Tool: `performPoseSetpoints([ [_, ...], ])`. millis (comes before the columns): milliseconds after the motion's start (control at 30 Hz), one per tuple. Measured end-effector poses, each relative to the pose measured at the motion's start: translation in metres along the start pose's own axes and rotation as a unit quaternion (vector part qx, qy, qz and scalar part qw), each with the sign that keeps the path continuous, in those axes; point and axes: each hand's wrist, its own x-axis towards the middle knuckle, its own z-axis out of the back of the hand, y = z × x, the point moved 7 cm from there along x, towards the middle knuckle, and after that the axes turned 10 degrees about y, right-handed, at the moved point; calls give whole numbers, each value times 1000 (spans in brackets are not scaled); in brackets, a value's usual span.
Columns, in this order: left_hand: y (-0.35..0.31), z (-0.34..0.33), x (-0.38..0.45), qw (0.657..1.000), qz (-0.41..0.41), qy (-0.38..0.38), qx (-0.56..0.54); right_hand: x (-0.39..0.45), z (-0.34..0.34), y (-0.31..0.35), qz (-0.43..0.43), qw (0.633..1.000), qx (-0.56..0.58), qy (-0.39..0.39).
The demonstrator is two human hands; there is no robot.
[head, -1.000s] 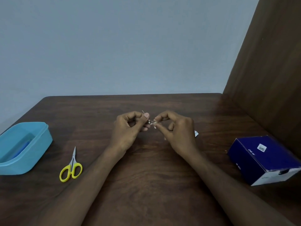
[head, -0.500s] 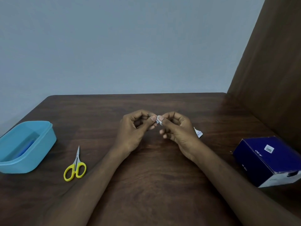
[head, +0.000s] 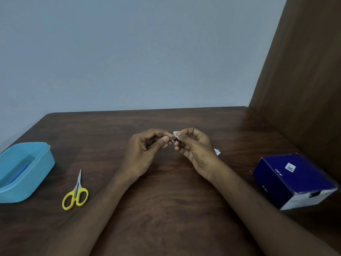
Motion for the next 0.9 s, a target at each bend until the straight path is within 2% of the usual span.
performPoseSetpoints([
  [100,1,-4,2,1000,4,13,6,2,6,0,12,1000,-3,-26],
  [267,6,1,4,1000,12,-11,6,4,3,0,21,997,-68,12],
  [400,4,-3,3,998,6,14,59,6,13,0,52,995,-65,-47],
  [533,3,-3,3,995,6,3,100,5,23,6,83,987,-100,-90],
  [633,8,2,2,996,20,-17,81,3,19,10,96,986,-118,-68],
  [767,11,5,2,997,37,-41,50,3,5,4,78,981,-179,3],
  [900,12,5,2,996,50,-38,69,1,-1,-1,74,973,-218,26],
])
